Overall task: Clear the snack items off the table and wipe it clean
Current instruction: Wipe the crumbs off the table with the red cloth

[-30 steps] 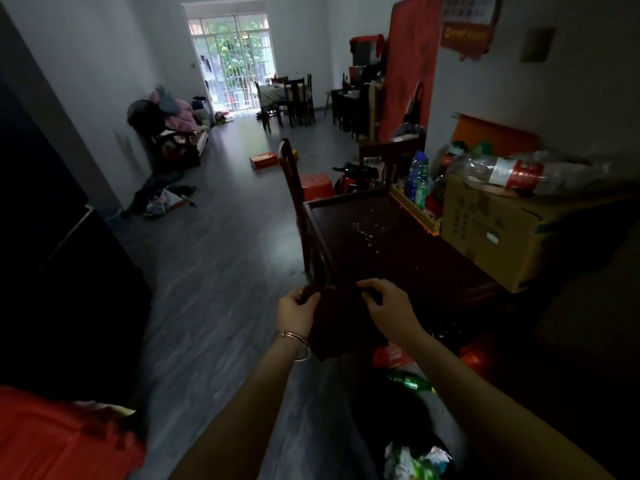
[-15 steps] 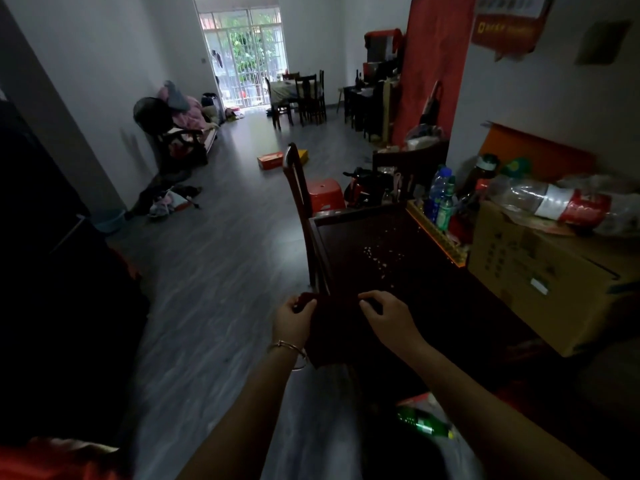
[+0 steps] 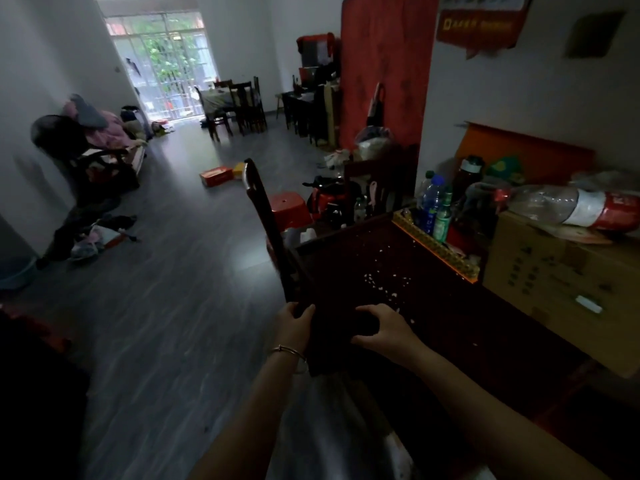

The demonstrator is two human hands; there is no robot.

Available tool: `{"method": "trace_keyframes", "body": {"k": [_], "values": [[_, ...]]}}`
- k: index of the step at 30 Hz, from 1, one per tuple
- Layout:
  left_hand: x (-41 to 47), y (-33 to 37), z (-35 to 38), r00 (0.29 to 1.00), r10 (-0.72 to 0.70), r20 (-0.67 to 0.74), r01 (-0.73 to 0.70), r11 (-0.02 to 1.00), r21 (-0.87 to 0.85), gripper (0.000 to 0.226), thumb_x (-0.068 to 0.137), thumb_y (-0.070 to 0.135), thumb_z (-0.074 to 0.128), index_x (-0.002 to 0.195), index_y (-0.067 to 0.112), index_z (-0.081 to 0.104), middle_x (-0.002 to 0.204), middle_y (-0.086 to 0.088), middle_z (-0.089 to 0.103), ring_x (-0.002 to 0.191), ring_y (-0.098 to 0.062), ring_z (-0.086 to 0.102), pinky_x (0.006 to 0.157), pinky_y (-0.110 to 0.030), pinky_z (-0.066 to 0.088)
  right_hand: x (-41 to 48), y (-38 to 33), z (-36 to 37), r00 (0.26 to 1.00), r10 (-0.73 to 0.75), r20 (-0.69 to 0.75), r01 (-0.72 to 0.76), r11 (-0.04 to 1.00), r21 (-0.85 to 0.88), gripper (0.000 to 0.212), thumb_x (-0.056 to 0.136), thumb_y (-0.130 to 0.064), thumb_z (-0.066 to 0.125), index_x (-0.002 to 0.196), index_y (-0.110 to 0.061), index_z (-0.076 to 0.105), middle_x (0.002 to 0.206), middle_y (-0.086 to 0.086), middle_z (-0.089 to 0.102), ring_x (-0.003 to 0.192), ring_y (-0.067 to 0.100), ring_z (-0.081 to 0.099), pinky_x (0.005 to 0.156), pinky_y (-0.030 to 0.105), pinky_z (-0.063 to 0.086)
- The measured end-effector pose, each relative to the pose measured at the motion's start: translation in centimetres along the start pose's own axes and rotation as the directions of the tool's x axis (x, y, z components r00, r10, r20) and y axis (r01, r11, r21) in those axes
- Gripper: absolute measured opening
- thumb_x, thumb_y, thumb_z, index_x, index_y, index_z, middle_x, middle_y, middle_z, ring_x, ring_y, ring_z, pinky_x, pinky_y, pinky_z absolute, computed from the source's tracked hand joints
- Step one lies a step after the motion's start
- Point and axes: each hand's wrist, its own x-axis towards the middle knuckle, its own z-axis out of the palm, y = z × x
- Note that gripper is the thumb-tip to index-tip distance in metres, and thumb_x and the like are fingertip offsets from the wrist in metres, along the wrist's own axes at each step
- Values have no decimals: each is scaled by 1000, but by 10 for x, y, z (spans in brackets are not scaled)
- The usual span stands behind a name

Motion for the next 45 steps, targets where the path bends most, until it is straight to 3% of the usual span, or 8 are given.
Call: {"method": "trace_keyframes", "body": {"k": [3,7,14,26,31,37,43,45], "values": [[45,2,-10,999,16,52,-17,1000,16,17,87,14,65,98,2,63,90,-13,64,86,-25,61,77,-35,49,32,-12,14,997,50,-58,-50,999,-5,61,74,-24,76,130,-17,54,117,1,52,105,10,51,81,12,36],[95,3,-15,989,38,139,-45,998,48,9,88,19,63,94,12,61,86,-3,62,79,-16,58,62,-18,45,65,-19,28,981,81,-176,-89,995,-36,45,80,-20,69,123,-17,59,115,1,56,105,10,52,72,5,31],[165,-10,7,966,-34,258,21,998,51,8,84,23,68,81,24,61,87,-4,67,89,-26,66,87,-44,54,117,-13,31,951,206,-232,-220,975,-37,30,84,-15,62,113,-20,65,112,0,56,105,14,54,90,23,44],[298,28,62,947,0,321,-16,999,48,21,86,28,65,101,13,65,93,-7,69,86,-22,67,82,-40,56,259,16,-3,940,246,-235,-248,969,21,25,88,-13,59,112,-19,64,111,-3,52,95,10,53,69,9,39],[344,48,88,936,22,352,-26,1000,5,18,88,26,63,102,14,63,95,-5,68,87,-20,67,79,-35,56,309,31,-21,934,265,-238,-269,963,15,26,88,-14,59,113,-18,64,114,-2,45,104,11,47,84,19,36],[383,50,123,898,6,440,-19,1000,25,14,88,25,64,100,18,62,95,-6,68,85,-20,67,80,-38,57,342,59,-32,912,304,-274,-319,948,-12,22,88,-13,59,109,-15,66,116,-6,37,104,6,40,78,8,32],[424,61,159,861,11,508,-39,998,45,4,87,25,64,90,23,62,92,-3,68,87,-20,67,82,-39,56,379,78,-47,880,349,-321,-386,921,-57,19,87,-14,60,104,-14,67,126,-2,42,116,13,45,89,19,37],[440,66,170,849,15,528,-49,998,50,4,86,24,65,83,25,63,87,-3,69,84,-21,67,80,-38,55,393,83,-52,867,369,-335,-418,904,-87,16,85,-17,61,99,-20,69,133,-5,44,123,14,44,103,35,38]]}}
